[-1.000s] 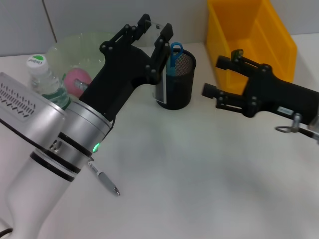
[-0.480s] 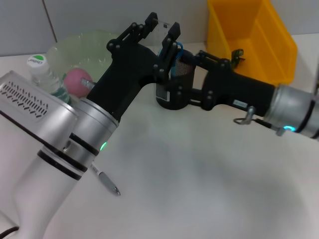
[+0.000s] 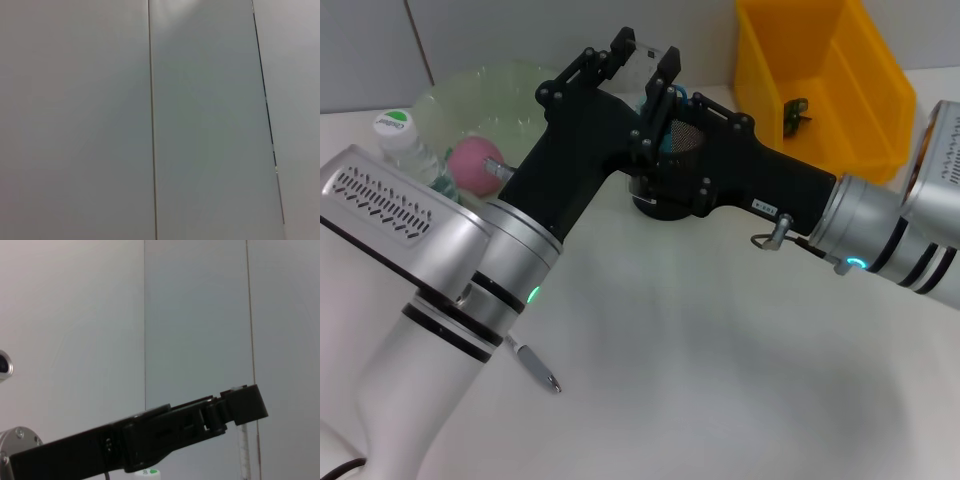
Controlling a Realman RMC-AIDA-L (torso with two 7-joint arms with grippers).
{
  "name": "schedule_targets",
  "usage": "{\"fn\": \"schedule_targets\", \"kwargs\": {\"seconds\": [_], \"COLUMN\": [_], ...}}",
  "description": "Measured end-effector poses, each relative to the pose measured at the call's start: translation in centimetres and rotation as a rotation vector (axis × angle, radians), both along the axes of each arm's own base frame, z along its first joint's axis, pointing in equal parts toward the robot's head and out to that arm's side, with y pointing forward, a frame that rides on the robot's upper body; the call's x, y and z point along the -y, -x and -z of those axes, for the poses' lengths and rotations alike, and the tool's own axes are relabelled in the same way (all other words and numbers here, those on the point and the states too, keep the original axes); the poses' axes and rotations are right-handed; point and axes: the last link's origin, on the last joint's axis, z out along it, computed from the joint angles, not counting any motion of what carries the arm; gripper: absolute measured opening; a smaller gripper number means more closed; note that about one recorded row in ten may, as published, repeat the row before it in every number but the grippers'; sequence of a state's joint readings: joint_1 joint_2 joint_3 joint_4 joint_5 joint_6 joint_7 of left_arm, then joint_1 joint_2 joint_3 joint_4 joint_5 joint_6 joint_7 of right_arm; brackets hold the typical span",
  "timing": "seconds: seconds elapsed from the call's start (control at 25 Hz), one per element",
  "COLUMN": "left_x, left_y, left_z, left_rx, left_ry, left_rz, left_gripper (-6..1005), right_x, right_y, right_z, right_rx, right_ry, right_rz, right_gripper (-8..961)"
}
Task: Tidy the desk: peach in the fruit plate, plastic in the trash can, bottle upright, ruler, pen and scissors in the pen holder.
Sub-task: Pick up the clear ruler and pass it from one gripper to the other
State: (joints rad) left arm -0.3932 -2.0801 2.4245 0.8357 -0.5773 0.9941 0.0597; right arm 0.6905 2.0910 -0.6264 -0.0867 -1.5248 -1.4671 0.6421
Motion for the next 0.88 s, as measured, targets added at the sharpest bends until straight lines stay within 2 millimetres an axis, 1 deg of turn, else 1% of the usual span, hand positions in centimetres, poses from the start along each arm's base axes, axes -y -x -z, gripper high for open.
{"fn": "schedule_targets", "kwargs": {"seconds": [0.12, 0.44, 0.64, 0.88], "left_x": [0.0, 0.03, 0.08, 0.07], "left_y": [-0.03, -0.02, 0.05, 0.08], "left_z": [-0.02, -0.01, -0.03, -0.02], "left_rx": [0.002, 0.004, 0.008, 0.009], "left_ry": [-0.001, 0.001, 0.003, 0.004], "left_rz": [0.0, 0.0, -0.003, -0.005], "left_gripper": [387, 388, 388, 388], "right_x": [-0.12, -0.23, -0.24, -0.23], "right_y": [0.08, 0.37, 0.37, 0.39], "right_z": [0.06, 0.31, 0.33, 0.35], "right_rx": [-0.008, -0.018, -0.032, -0.032], "right_ry": [-0.008, -0.015, -0.017, -0.017], "right_rz": [0.01, 0.016, 0.028, 0.028], "right_gripper": [820, 719, 515, 377]}}
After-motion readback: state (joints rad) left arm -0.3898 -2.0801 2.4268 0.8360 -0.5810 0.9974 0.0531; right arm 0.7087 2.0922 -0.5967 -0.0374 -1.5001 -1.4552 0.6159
